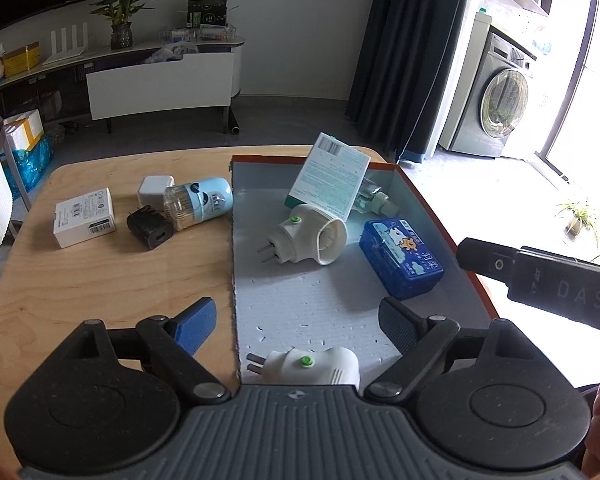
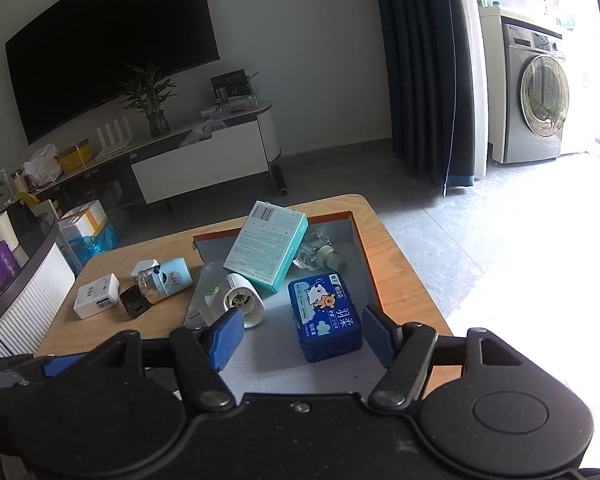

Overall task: Organize rigid objects
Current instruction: 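Lower and release the white plug adapter into the box with left tool, then withdraw both open tools from the box toward the remaining table items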

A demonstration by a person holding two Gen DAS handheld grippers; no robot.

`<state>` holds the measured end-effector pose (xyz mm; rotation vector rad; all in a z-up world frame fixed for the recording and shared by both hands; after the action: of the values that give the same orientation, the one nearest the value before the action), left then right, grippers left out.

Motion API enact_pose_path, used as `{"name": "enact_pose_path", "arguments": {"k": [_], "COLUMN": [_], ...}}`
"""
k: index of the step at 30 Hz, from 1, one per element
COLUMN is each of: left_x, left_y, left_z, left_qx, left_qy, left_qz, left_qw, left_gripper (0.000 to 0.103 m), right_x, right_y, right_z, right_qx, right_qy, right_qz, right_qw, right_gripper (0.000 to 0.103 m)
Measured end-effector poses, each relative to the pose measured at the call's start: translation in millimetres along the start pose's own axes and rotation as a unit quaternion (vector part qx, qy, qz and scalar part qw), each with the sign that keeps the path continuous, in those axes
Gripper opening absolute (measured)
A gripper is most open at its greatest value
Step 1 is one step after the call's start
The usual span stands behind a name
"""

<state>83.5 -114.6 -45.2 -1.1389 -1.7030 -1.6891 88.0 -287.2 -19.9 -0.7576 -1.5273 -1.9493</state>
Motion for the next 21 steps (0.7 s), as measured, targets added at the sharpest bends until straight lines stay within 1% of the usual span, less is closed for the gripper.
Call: {"name": "enact_pose_path", "arguments": {"k": [1, 10, 21], "left_x": [1.0, 6.4, 11.8], "left_y": [0.3, 0.8, 0.3], "left_z": [4.3, 43.5, 90.7], "left_qx": [0.003, 0.034, 0.080], "left_qy": [0.004, 0.030, 0.056], "left_qz": [-0.001, -0.001, -0.004], "left_qw": [1.0000, 0.9990, 0.9952], "left_gripper": [0.091, 0.092, 0.094], "right_x": [-1.2, -8.9, -20.5], "right_y": [0.3, -0.3, -2.7], "right_z": [3.1, 31.9, 65.9], "right_qx": [0.003, 0.037, 0.074], "right_qy": [0.001, 0.012, 0.031], "right_qz": [0.001, 0.013, 0.029], "right_qw": [1.000, 0.999, 0.996], "right_gripper": [0.082, 0.086, 0.087]}}
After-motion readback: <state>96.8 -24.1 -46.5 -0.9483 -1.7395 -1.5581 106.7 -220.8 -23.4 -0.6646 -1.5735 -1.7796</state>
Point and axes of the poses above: each gripper's, at about its wrist camera, not at the fingertips, and x roughly against the way its jaws point, z to its left, y to its top, the point moved 9 cm from there along -x, roughly the way its jaws point, and after that the axes turned 12 degrees about z, right-handed, at the moved point
